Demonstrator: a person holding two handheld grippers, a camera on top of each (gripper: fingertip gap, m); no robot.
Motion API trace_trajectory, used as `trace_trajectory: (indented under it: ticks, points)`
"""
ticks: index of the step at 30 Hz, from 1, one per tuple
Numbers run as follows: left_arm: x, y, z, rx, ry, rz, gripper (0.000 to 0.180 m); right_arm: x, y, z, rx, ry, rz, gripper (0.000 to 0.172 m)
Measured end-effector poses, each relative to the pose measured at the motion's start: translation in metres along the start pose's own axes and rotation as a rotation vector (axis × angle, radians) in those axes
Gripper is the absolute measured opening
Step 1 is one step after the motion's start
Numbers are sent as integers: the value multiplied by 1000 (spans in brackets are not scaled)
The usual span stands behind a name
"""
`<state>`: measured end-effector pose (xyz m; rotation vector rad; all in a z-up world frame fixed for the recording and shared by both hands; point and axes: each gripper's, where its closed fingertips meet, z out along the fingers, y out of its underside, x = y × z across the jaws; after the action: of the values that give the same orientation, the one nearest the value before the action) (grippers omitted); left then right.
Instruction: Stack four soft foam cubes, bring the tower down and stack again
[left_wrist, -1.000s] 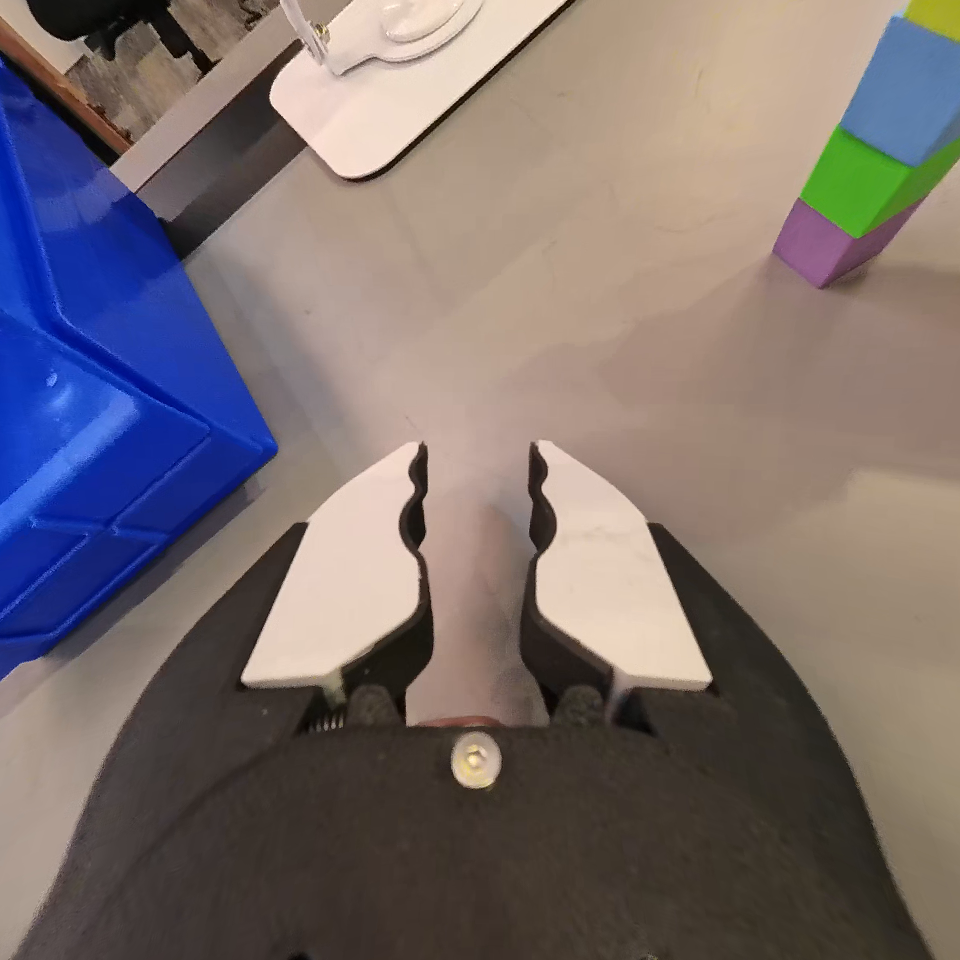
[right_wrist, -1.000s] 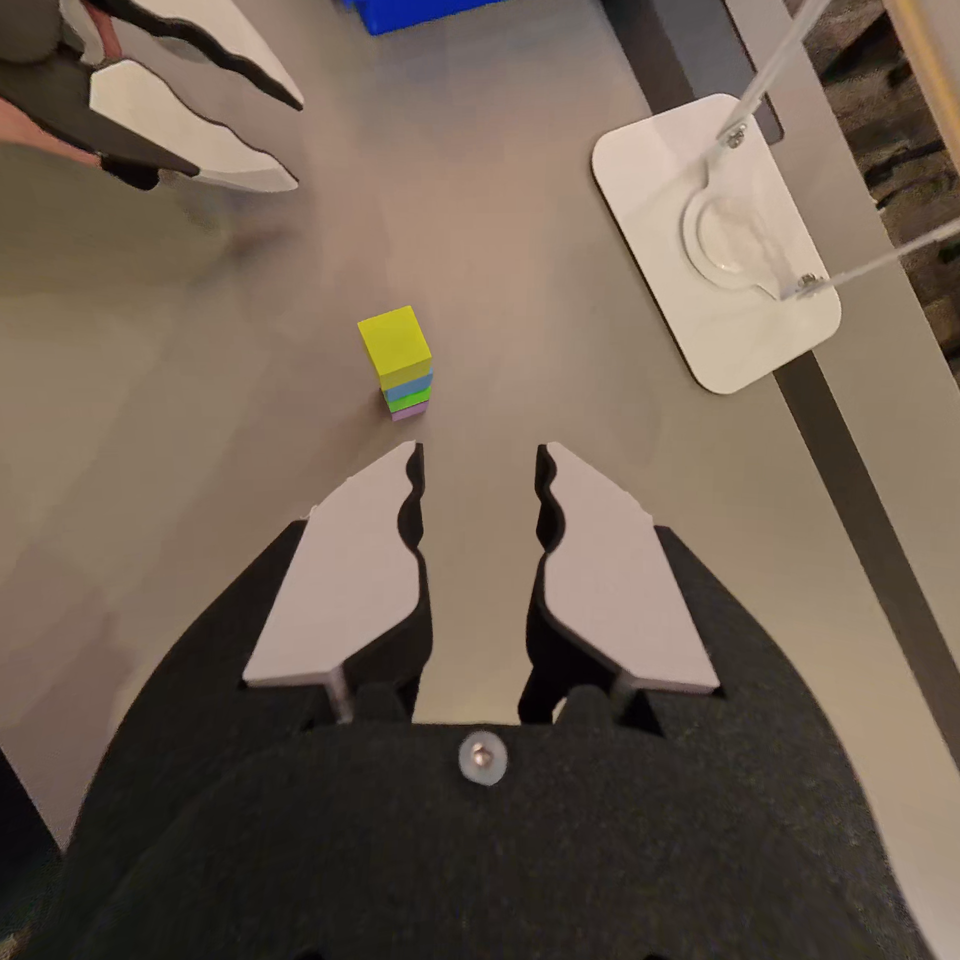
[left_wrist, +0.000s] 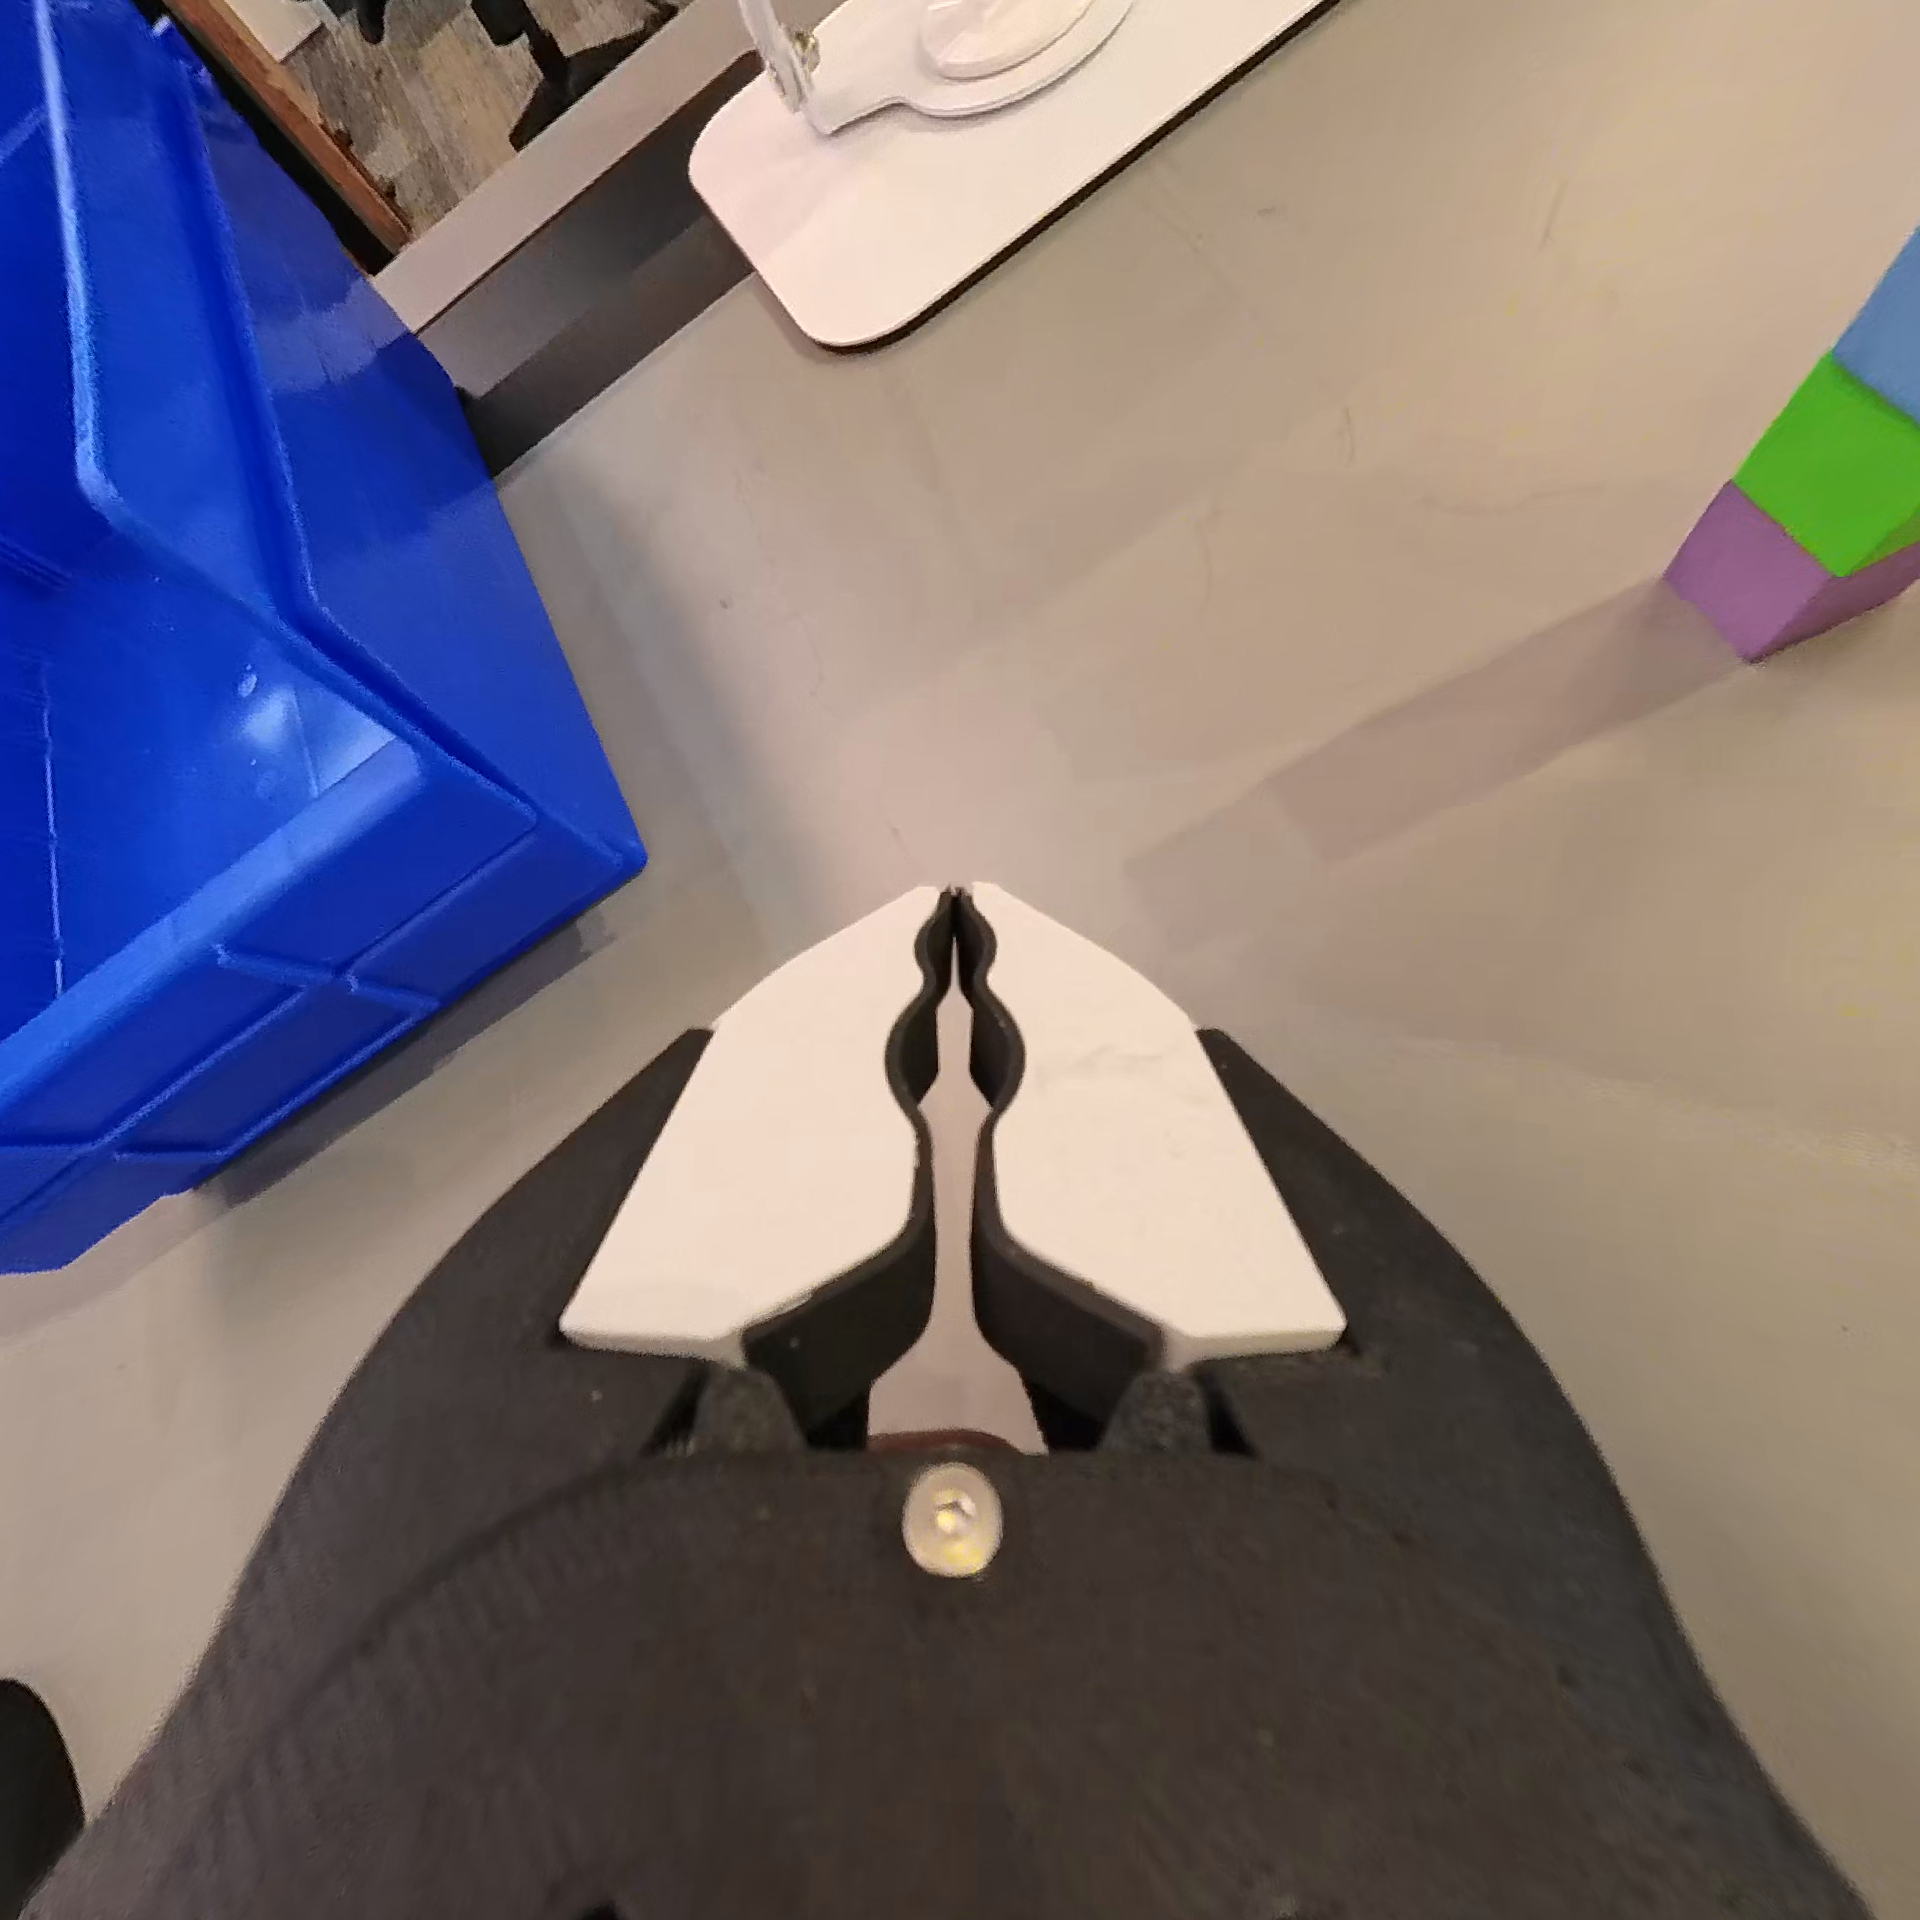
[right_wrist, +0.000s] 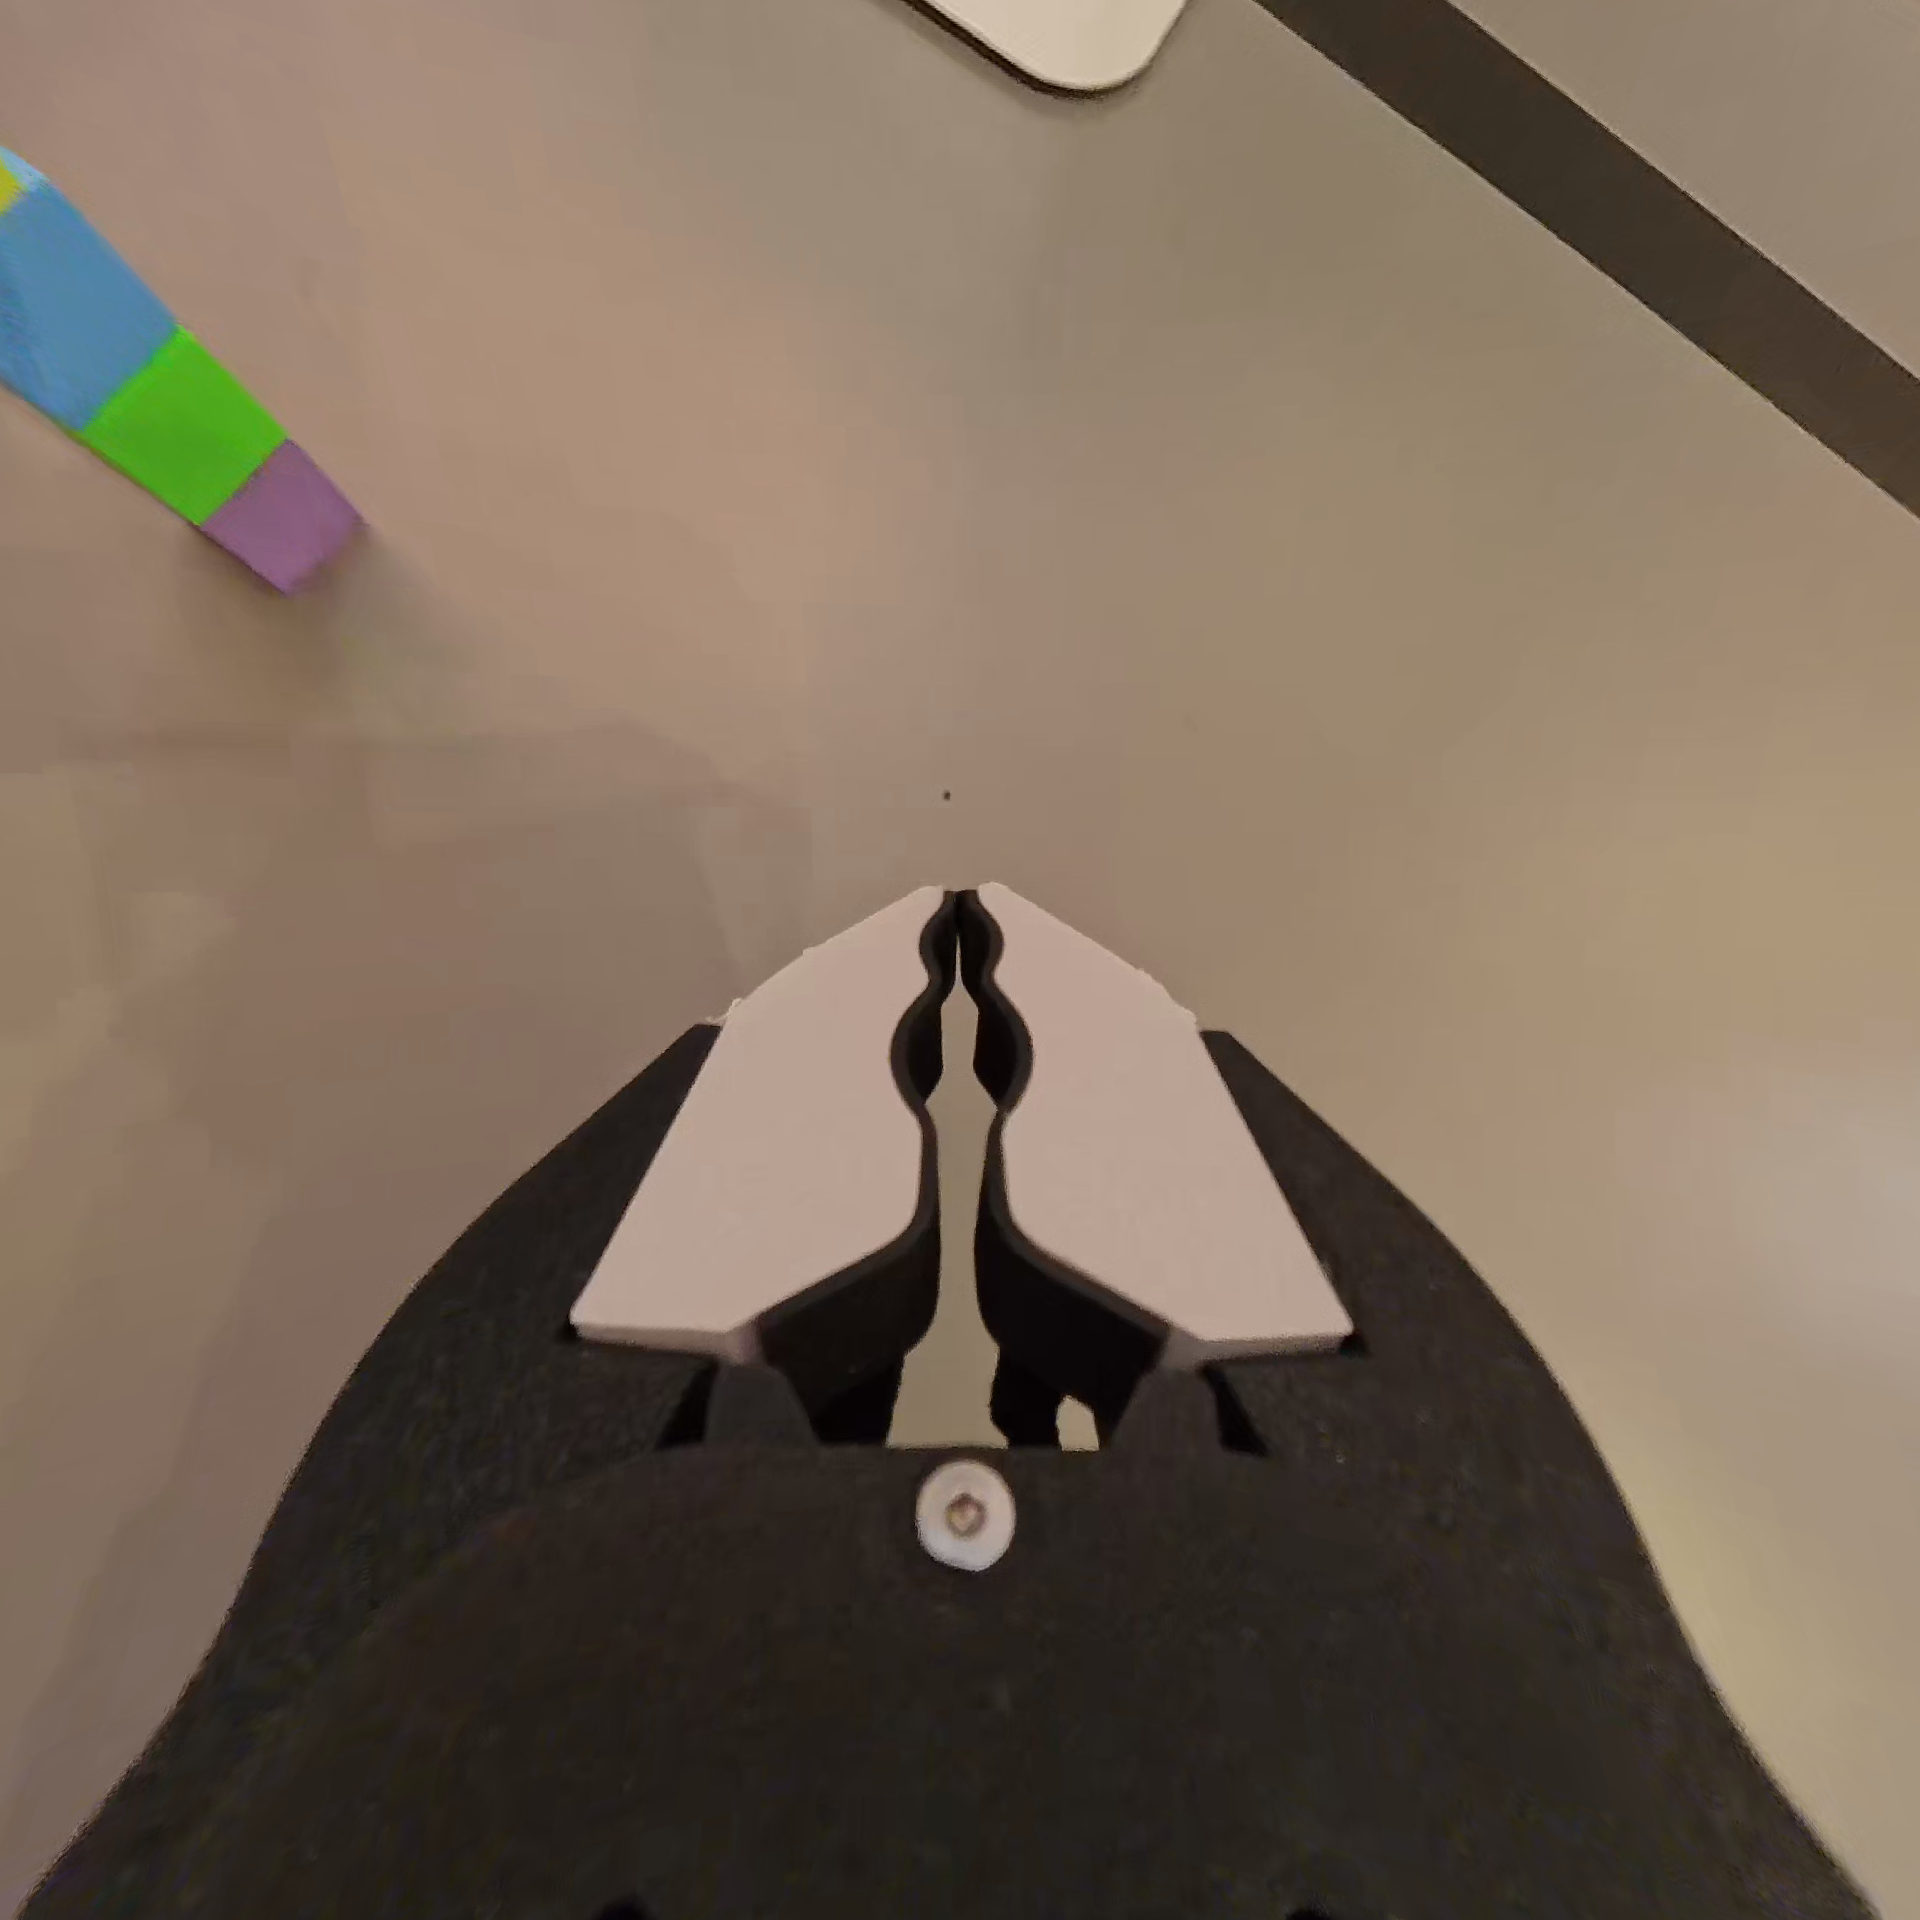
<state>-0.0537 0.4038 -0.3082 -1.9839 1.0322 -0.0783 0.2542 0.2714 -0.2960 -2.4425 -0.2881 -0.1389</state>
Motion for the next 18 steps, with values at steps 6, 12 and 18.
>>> trace_trajectory:
  ticks: [6,12,18]
  points:
    - [-10,7,0,-27,-3,-67,0,21,16,6,-35,29,50,0]
    - [12,2,3,-64,30,-98,0,38,26,5,-38,43,92,0]
    - [61,-19,30,-116,84,-80,0,56,38,1,-45,52,136,0]
